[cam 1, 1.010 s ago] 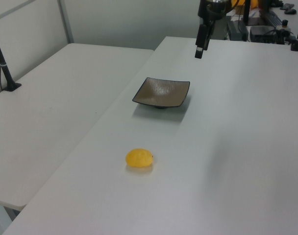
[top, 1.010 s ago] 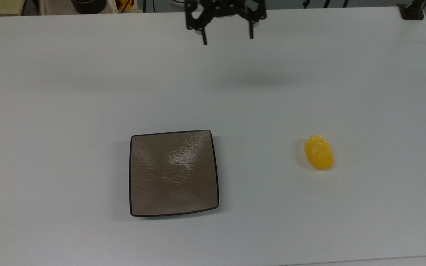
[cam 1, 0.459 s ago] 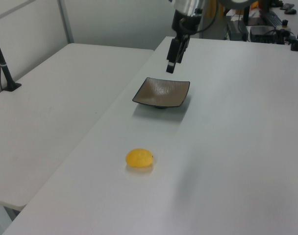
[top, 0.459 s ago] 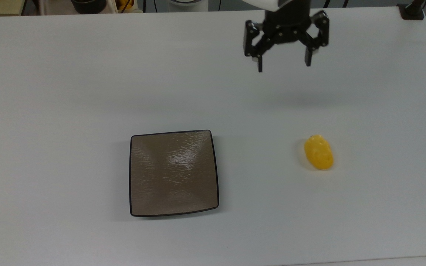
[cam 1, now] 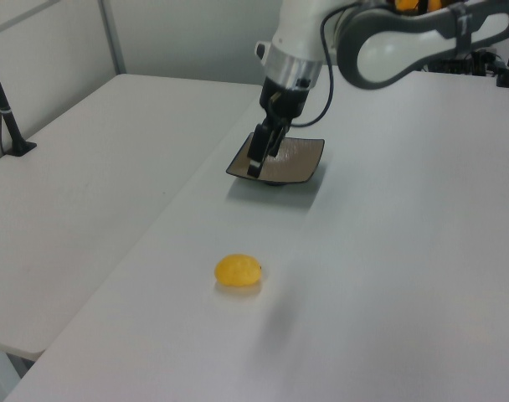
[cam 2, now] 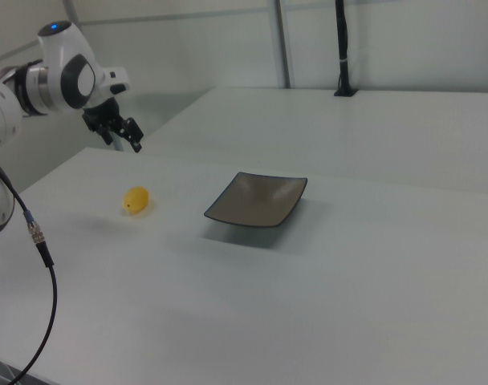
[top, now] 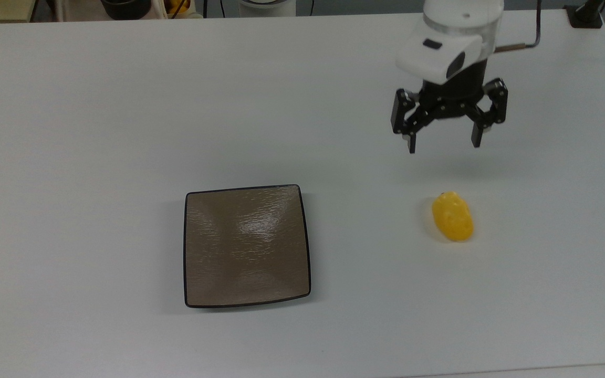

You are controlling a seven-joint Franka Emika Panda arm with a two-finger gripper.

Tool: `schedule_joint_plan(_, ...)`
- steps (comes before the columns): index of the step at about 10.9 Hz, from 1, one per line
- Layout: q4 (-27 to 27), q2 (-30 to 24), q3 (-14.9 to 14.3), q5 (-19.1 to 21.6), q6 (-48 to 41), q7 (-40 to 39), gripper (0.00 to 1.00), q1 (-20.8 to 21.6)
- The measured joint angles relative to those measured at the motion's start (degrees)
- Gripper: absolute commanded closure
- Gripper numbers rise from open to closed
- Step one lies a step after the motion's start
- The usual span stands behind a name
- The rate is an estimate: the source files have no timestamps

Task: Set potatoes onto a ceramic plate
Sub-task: 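Move the open gripper over the yellow potato, then lower the gripper around the yellow potato and close it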

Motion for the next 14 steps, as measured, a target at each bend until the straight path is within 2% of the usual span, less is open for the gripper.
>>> schedule_joint_plan(6, 1.4, 9.1, 0.0, -1.7, 8.0, 2.0, 0.00, 2.9)
schedule_joint_plan(14, 2.7, 16.0, -0.1, -4.1, 13.8, 2.5, 0.00, 4.1)
